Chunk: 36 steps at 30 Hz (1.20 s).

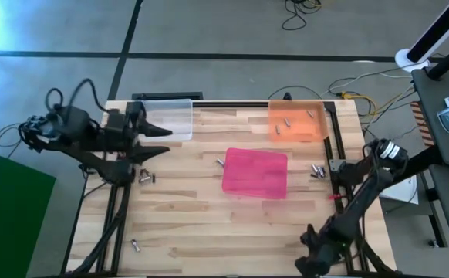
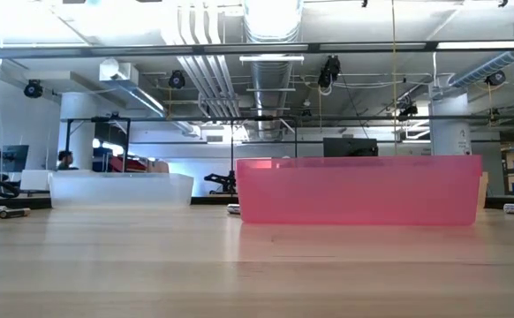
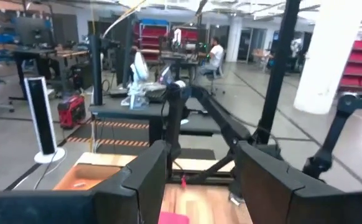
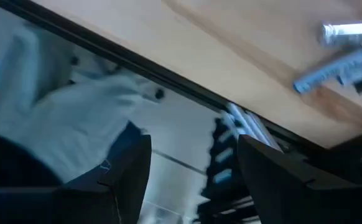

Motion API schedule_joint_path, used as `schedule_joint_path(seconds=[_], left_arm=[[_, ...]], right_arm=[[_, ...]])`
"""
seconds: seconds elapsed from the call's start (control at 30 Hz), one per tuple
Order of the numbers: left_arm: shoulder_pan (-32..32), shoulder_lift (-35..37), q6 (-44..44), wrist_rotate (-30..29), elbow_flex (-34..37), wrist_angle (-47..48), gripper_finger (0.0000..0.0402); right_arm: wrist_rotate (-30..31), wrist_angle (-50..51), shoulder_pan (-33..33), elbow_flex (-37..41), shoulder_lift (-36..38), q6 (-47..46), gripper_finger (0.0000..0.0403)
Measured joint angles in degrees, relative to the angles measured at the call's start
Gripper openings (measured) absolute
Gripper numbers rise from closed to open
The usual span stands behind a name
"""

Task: Sort batteries
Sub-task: Put the blue battery into the orange bin

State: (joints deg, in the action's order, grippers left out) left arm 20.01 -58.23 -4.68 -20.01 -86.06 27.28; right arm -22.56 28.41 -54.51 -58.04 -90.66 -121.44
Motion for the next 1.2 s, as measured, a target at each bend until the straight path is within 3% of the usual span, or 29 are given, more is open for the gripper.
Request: schedule_joint_path(seconds=[0.37, 0.57, 0.83, 1.0, 1.2], left_arm=[[0.21, -4.21, 4.51, 0.93, -19.06, 16.14, 0.0159], [0.24, -6.66, 3.43, 2.16, -25.73, 27.29, 0.0158], [0.24, -11.14, 10.52, 1.20, -39.06, 34.83, 0.0158], [0.24, -14.75, 8.94, 2.91, -47.52, 42.44, 0.0158], [-0.24, -16.87, 5.60, 6.33, -48.19, 47.30, 0.0158]], right_arm=[[1.27, 1.27, -1.36, 1.85, -2.88, -0.28, 0.0230], [-5.32, 0.44, -1.36, 1.38, -6.21, -4.54, 0.0220], [-0.40, 0.78, -1.36, 1.56, -7.05, -9.56, 0.0219], [0.13, 1.44, -2.03, 2.11, -7.07, -11.81, 0.0216], [0.11, 1.91, -2.28, 2.88, -7.25, -12.62, 0.0205]])
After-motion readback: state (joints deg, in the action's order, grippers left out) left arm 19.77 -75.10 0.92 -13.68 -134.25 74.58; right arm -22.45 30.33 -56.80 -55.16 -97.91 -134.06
